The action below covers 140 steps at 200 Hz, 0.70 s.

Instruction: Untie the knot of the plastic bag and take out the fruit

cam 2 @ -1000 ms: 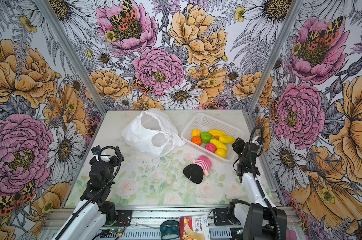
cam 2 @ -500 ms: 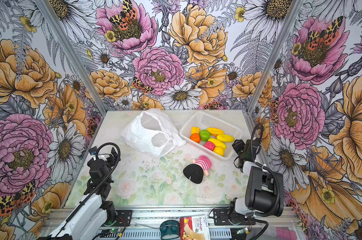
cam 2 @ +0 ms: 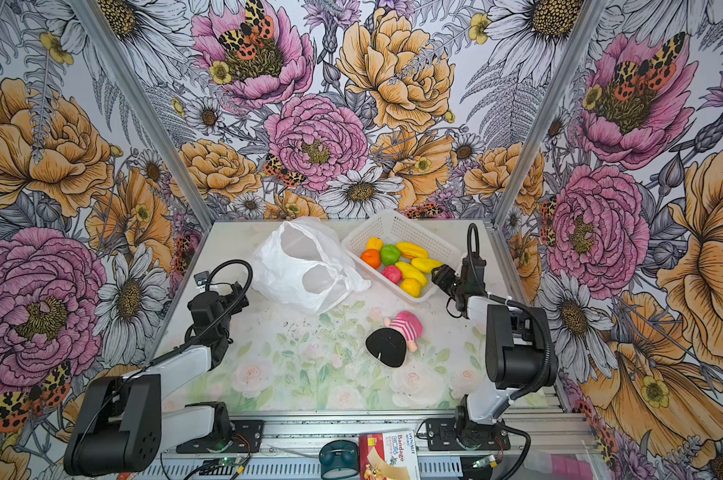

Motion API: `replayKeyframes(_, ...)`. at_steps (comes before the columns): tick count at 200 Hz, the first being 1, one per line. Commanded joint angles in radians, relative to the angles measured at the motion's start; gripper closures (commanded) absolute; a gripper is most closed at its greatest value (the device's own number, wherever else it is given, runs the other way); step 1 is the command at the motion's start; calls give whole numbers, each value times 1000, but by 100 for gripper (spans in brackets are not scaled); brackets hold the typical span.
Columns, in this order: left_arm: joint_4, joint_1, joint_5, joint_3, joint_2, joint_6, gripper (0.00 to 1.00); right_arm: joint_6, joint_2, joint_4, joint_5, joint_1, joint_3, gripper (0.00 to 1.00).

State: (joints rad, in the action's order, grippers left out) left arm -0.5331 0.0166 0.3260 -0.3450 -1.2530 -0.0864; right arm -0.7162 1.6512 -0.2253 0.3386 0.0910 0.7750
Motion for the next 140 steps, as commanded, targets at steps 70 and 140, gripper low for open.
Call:
replayKeyframes(70,-83,-13,-155,-118,-152,112,1,-134,-361,178,-249,235,-175,28)
replayKeyframes(140,-101,-21,-173,10,7,51,1,162,-497,11,-617,225,-371,28)
